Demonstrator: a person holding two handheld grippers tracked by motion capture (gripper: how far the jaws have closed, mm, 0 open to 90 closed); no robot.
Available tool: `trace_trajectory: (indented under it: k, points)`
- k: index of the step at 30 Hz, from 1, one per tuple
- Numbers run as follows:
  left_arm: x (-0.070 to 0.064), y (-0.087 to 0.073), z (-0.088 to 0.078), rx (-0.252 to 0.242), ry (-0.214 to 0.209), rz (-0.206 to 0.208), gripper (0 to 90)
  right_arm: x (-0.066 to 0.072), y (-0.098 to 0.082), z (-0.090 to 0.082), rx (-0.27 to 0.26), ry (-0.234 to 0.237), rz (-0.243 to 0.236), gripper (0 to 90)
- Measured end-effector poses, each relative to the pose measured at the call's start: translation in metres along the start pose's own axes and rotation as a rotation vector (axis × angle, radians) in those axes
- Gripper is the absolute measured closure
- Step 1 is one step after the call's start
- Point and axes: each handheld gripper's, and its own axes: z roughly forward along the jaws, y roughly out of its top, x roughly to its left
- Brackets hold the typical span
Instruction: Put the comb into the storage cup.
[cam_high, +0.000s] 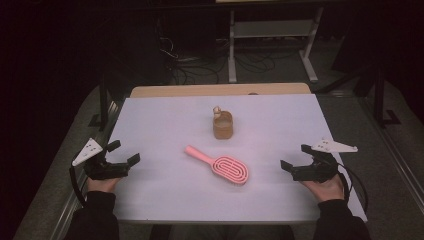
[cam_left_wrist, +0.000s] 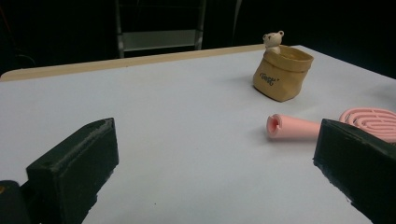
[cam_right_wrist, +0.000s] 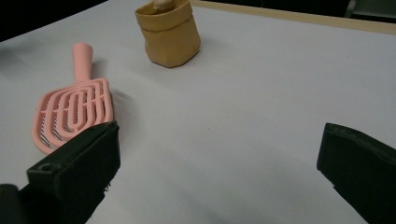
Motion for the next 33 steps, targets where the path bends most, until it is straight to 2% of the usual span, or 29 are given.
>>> trace_trajectory:
  k: [9,12,16,24,31,33]
  points:
    - [-0.001,0.001,0.001,-0.004,-0.013,0.0,0.0,-0.002,-0.001,-0.004,-0.014,-0.008,0.006,0.0]
    - [-0.001,0.001,0.001,-0.007,-0.004,0.001,0.0,-0.002,-0.001,-0.005,-0.019,-0.008,0.008,0.0]
    - [-0.002,0.003,0.001,0.0,-0.018,-0.003,0.0,-0.002,-0.001,-0.005,-0.021,-0.005,0.004,0.0]
    - [-0.01,0.003,0.007,0.047,-0.023,0.024,0.0,-0.003,0.001,-0.006,-0.002,0.0,0.002,0.0]
    - [-0.009,0.007,0.01,0.082,-0.031,0.028,0.0,-0.005,0.0,-0.01,-0.021,-0.012,0.008,0.0]
    - [-0.01,0.009,0.009,0.083,-0.035,0.044,0.0,-0.006,0.0,-0.011,-0.03,-0.017,0.012,0.0]
